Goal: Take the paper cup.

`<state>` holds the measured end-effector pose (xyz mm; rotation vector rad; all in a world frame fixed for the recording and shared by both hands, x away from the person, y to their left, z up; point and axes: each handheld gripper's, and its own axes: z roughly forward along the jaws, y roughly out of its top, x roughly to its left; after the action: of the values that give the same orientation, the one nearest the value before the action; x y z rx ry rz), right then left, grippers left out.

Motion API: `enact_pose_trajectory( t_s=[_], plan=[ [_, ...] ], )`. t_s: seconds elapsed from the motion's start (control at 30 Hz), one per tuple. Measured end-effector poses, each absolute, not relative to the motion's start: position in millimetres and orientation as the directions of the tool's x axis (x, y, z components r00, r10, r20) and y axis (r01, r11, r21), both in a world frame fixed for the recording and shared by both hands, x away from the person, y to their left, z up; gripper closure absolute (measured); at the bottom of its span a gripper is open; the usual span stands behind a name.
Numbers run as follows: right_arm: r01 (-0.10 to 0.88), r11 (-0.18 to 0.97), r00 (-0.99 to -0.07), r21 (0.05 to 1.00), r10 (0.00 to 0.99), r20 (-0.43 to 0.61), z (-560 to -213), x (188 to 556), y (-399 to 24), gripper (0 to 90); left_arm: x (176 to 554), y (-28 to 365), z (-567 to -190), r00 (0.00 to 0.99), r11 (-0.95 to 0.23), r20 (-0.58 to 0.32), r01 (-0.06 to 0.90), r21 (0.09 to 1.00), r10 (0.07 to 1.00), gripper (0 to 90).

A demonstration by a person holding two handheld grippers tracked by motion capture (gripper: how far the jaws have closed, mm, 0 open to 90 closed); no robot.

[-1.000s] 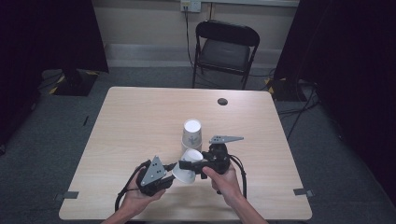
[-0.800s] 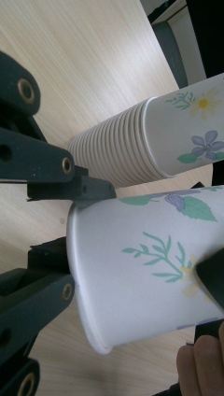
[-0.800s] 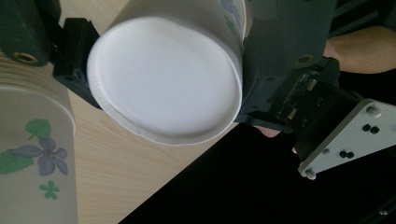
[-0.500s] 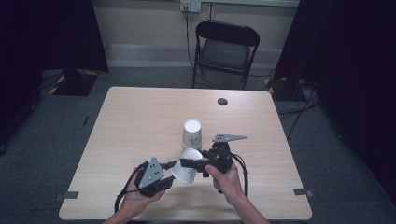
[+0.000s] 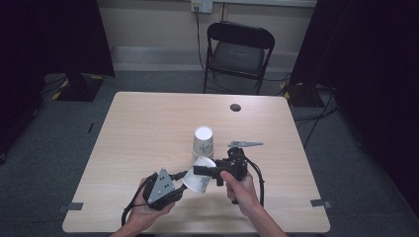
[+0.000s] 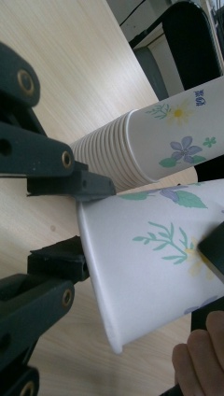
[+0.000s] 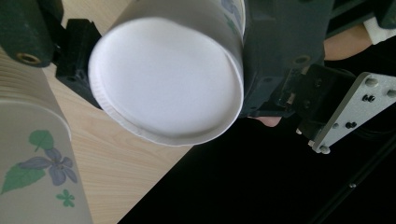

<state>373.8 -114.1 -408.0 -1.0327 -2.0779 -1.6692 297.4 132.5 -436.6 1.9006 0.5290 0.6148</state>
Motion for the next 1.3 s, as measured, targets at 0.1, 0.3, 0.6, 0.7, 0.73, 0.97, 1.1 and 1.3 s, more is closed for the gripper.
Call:
enact_pose_trajectory(
  t_s=[0.1,0.3,0.6,0.7,0.73,0.97,1.1,1.3],
  plan=[
    [0.683,0.072,-0.700,0.727,0.348,0.624,-407.5,374.1,-114.8,33.3,298.8,134.5,-436.8,0.771,-0.371,0.163,0.101,0.923,0.615,75.7],
    [0.687,0.080,-0.698,0.722,0.351,0.624,-408.2,374.4,-114.1,29.8,298.6,135.1,-436.6,0.775,-0.374,0.155,0.112,0.921,0.613,84.5],
    [0.664,0.097,-0.716,0.741,0.368,0.593,-407.1,373.2,-112.5,26.2,301.5,136.5,-437.0,0.793,-0.360,0.112,0.141,0.922,0.598,85.8],
    [0.656,0.103,-0.722,0.748,0.375,0.582,-406.4,373.0,-112.7,25.8,302.5,136.8,-437.3,0.799,-0.348,0.084,0.163,0.923,0.596,85.9],
    [0.651,0.108,-0.727,0.752,0.375,0.576,-406.3,373.1,-112.9,25.8,302.9,136.9,-437.6,0.804,-0.342,0.074,0.166,0.925,0.590,86.0],
    [0.617,0.109,-0.750,0.780,0.383,0.540,-403.0,372.6,-116.1,23.7,306.5,140.6,-439.9,0.819,-0.336,0.031,0.200,0.920,0.573,86.1],
    [0.590,0.104,-0.765,0.800,0.388,0.514,-400.4,372.3,-118.7,20.6,309.6,141.9,-442.2,0.823,-0.327,-0.005,0.232,0.916,0.568,86.2],
    [0.552,0.117,-0.783,0.826,0.415,0.464,-396.9,371.1,-121.6,19.9,310.3,140.5,-443.0,0.833,-0.346,-0.018,0.249,0.905,0.553,86.1]
  ],
)
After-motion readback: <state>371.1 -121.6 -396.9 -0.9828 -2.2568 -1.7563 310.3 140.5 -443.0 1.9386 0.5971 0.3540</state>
